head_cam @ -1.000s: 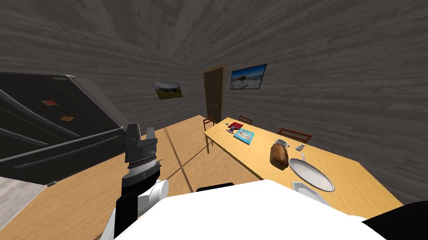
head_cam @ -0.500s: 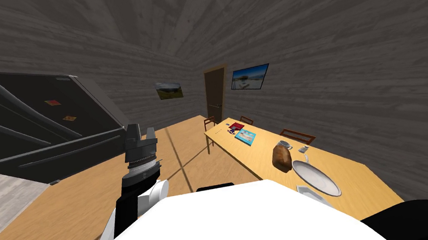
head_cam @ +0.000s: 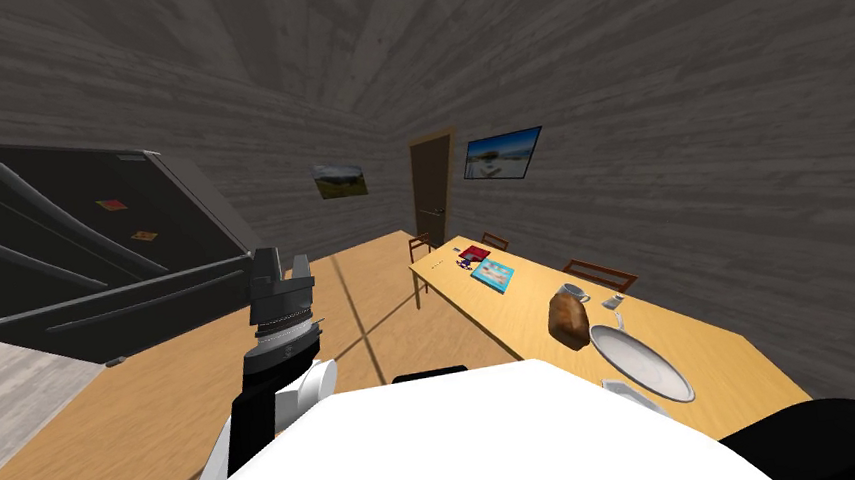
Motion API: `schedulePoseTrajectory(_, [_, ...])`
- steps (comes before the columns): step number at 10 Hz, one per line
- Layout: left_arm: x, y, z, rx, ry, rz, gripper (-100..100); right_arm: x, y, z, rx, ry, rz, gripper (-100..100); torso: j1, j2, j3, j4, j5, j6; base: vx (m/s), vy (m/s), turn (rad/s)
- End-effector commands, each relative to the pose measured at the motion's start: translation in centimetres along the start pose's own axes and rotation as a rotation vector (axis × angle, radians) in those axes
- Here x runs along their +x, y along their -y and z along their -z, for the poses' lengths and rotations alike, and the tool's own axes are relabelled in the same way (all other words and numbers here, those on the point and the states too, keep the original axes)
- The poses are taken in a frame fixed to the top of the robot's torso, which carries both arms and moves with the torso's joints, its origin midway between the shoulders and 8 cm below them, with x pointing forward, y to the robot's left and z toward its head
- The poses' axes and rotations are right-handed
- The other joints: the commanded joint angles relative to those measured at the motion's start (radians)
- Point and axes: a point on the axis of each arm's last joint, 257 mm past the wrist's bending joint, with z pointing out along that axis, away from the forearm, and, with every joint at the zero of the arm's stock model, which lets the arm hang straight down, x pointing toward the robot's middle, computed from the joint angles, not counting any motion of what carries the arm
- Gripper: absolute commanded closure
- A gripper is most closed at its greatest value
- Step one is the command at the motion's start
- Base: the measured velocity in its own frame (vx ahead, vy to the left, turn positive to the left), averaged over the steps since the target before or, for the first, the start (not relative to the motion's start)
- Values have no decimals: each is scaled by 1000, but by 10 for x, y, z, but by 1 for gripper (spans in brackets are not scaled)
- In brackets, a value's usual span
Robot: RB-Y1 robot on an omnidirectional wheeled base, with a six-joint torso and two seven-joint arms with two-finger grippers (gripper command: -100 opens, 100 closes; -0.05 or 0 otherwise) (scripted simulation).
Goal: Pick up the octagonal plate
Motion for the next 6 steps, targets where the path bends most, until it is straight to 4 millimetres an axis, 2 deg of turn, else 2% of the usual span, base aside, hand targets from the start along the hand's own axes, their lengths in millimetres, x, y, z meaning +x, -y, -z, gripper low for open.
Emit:
schedulePoseTrajectory(1, [0, 0, 0, 0, 0, 0, 0, 8, 3, 7, 13, -2, -10, 100, 0, 0, 0, 0, 0, 0, 29, 11, 9])
schedulePoseTrajectory(2, [0, 0, 0, 0, 0, 0, 0, 8, 6, 7, 20, -2, -16, 100, 0, 0, 0, 0, 1, 0, 15, 4, -10])
schedulePoseTrajectory(3, [0, 0, 0, 0, 0, 0, 0, 23, -15, 12, -15, -16, 5, 100, 0, 0, 0, 0, 1, -1, 32, 10, 67])
schedulePoseTrajectory(4, [0, 0, 0, 0, 0, 0, 0, 25, -2, 15, 15, -15, -18, 100, 0, 0, 0, 0, 0, 0, 34, 8, -1])
schedulePoseTrajectory(5, [0, 0, 0, 0, 0, 0, 0, 23, -7, 13, 5, -14, -10, 100, 0, -1, 0, 0, 1, 0, 12, 2, -7])
schedulePoseTrajectory(6, [0, 0, 0, 0, 0, 0, 0, 24, -6, 13, 6, -14, -10, 0, 0, 0, 0, 0, 0, 0, 0, 0, 0])
